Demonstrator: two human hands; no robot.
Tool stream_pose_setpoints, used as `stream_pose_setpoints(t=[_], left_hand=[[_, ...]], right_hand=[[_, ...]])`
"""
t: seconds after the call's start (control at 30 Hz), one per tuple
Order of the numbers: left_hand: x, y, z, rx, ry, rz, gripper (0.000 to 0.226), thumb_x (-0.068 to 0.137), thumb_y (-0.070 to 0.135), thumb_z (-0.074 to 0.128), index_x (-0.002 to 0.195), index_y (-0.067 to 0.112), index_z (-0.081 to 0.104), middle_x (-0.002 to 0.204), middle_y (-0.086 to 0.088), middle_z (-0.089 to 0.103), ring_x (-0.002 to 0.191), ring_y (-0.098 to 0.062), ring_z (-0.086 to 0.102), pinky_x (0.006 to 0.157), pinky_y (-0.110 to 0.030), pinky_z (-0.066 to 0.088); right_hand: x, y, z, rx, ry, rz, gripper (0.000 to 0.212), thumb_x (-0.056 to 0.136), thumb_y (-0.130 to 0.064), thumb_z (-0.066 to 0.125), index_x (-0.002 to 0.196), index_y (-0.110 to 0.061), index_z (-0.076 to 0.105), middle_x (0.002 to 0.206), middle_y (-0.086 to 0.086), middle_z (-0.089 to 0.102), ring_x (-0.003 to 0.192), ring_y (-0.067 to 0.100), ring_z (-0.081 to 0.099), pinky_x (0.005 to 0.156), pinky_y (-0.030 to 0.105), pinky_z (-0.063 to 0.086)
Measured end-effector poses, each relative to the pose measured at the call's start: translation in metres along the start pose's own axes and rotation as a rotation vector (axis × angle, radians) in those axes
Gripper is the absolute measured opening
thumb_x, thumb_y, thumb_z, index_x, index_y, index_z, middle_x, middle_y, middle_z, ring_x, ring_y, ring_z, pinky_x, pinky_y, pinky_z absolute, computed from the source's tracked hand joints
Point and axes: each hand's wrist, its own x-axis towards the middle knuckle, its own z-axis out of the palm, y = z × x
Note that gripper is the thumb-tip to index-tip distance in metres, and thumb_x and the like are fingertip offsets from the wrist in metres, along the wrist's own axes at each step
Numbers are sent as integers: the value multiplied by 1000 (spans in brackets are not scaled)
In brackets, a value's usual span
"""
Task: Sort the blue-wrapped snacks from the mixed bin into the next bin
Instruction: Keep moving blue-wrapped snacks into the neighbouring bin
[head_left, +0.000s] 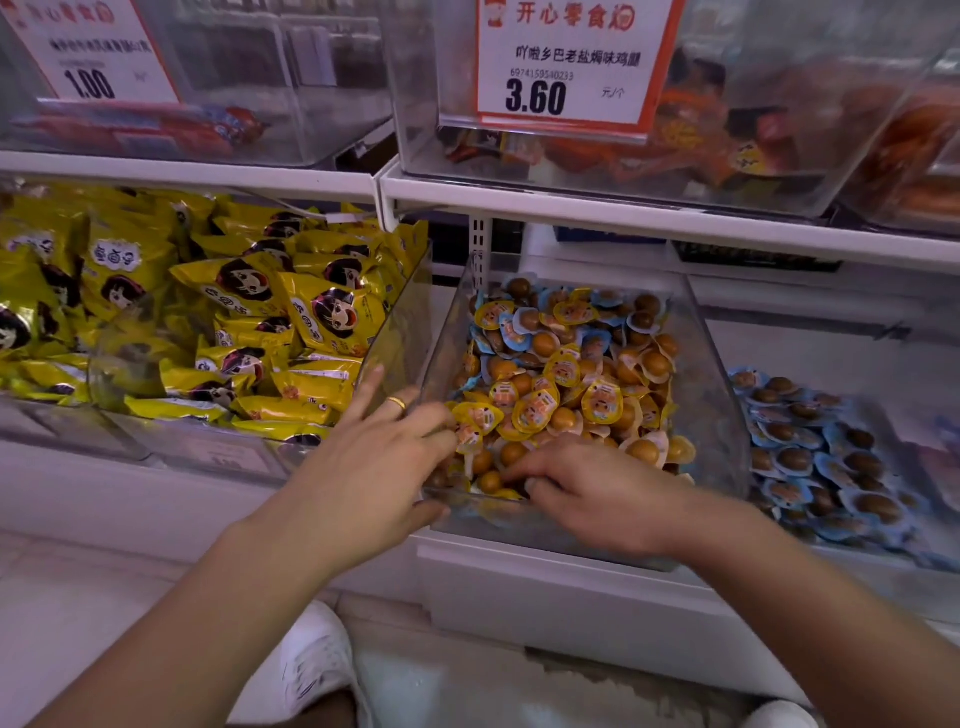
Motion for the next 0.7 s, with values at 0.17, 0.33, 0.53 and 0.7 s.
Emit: stream_pose_setpoints(t=[0.17, 0.33, 0.53, 0.7], left_hand=[[0, 8, 2, -126, -41, -28, 33, 84, 47, 64, 113, 35, 54, 115, 13, 65, 118, -20, 53, 121, -48, 14], [-6, 3, 9, -444, 23, -65, 36, 84, 46, 69, 116, 44, 54, 119, 24, 59, 113, -11, 45, 109, -41, 30], [-4, 1, 8, -457, 45, -85, 29, 88, 41, 69, 117, 43, 66, 113, 26, 59, 119, -12, 44, 116, -43, 21], [-7, 4, 6, -432, 29, -91, 33, 88, 48, 67, 120, 41, 63, 113, 28, 53, 124, -11, 34, 121, -46, 7]], right_hand=[[10, -12, -9, 87, -167, 80, 36, 105, -27, 36, 130, -12, 58, 126, 5, 57, 119, 19, 45, 98, 32, 35], [5, -12, -10, -62, -154, 102, 45, 84, -57, 44, 112, -25, 59, 110, -1, 62, 99, 18, 57, 86, 40, 50], [7, -2, -3, -32, -70, 43, 39, 76, -49, 66, 109, -28, 65, 105, -10, 64, 95, 10, 60, 83, 35, 54], [8, -1, 3, 99, -51, 9, 27, 80, -46, 72, 102, -32, 64, 93, -15, 62, 84, 4, 58, 73, 26, 51]])
